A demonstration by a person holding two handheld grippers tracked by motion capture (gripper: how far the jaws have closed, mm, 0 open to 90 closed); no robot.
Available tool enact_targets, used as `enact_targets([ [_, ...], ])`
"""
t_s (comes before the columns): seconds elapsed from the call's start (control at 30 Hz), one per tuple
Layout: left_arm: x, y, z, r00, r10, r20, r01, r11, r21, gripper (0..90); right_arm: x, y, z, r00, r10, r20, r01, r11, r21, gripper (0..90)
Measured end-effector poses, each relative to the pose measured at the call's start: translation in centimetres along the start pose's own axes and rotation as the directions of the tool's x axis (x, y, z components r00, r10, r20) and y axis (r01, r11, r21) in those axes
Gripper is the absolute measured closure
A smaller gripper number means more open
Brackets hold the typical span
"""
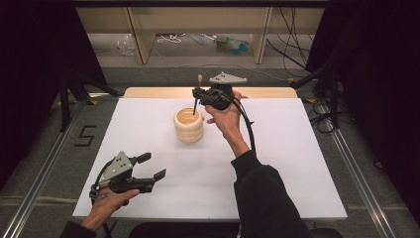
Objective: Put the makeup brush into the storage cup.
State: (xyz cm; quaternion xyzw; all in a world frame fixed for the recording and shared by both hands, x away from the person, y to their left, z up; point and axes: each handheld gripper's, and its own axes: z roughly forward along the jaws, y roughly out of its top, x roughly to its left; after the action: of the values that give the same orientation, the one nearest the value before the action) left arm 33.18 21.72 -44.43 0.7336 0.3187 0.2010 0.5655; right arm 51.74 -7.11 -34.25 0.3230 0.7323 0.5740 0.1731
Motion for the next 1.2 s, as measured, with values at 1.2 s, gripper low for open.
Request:
enact_targets([
  [1.2,0.0,0.0,0.0,0.9999,0.012,0.006,-0.012,0.9999,0.001,20.1,-0.2,-0.8,2.4,0.9998,-0.010,0.018,0.010,0.999,0.032,83.1],
])
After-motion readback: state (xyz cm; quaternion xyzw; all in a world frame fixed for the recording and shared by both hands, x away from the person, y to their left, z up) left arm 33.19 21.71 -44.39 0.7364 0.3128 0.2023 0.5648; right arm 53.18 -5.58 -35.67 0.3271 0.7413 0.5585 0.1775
